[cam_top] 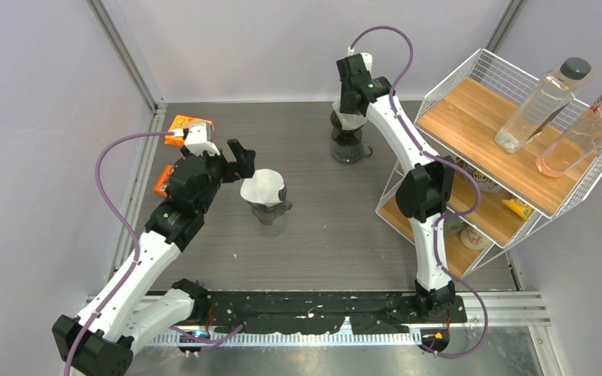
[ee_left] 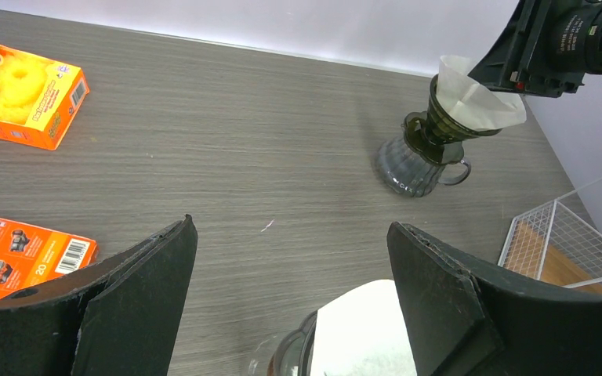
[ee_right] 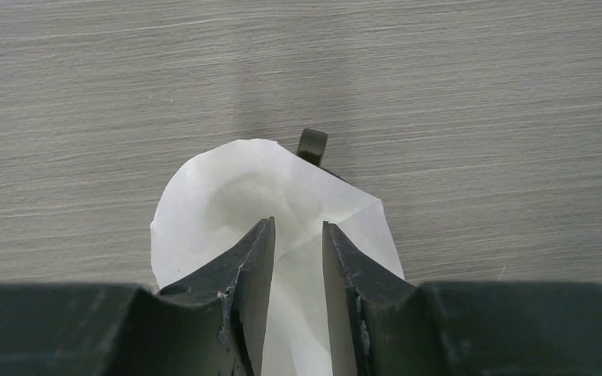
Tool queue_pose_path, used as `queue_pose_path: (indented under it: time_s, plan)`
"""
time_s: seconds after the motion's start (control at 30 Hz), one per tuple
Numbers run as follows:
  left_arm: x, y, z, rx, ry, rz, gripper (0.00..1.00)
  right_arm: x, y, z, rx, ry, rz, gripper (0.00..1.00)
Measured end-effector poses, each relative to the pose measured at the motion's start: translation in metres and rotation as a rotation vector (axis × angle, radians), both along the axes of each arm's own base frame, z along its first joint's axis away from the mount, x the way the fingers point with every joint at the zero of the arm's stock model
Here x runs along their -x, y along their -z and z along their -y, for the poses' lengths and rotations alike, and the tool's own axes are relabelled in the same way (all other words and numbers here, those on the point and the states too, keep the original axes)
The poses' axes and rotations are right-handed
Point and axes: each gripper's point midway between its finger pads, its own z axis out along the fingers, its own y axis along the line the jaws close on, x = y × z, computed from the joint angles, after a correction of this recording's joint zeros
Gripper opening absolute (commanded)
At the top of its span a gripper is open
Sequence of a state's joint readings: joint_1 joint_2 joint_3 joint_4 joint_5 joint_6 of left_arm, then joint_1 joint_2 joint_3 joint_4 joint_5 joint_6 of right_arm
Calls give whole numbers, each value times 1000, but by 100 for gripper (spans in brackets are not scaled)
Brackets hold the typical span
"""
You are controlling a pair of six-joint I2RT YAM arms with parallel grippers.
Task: Place the coffee filter in the dripper
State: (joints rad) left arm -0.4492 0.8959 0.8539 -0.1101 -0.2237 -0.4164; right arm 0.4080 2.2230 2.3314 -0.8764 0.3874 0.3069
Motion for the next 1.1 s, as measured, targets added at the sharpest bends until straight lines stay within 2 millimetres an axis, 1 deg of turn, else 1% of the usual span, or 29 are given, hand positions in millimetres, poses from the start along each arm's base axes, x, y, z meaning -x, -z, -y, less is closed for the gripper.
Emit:
queue_pose_path:
  time_s: [0.07,0.2,0.27,0.5,0.8,0.97,1.1]
  plan:
    - [0,0,0,0,0,0,100,1,1,-2,-5,-13,-6,33]
    - [0,0,0,0,0,0,99,2,6,-4,-5,-27,-19,26]
    - [0,0,0,0,0,0,100,3,9,-4,-3,-32,-29,24]
    - [0,0,0,0,0,0,100,9,20,-5,-2,-45,-68,24]
    - [0,0,0,1,0,0,100,9,25,-7,-7,-55,-80,25]
    - [0,0,0,1,0,0,100,8,31,-6,-5,-53,-91,34]
    - [0,0,0,1,0,0,100,9,31,-6,-8,-55,-94,41]
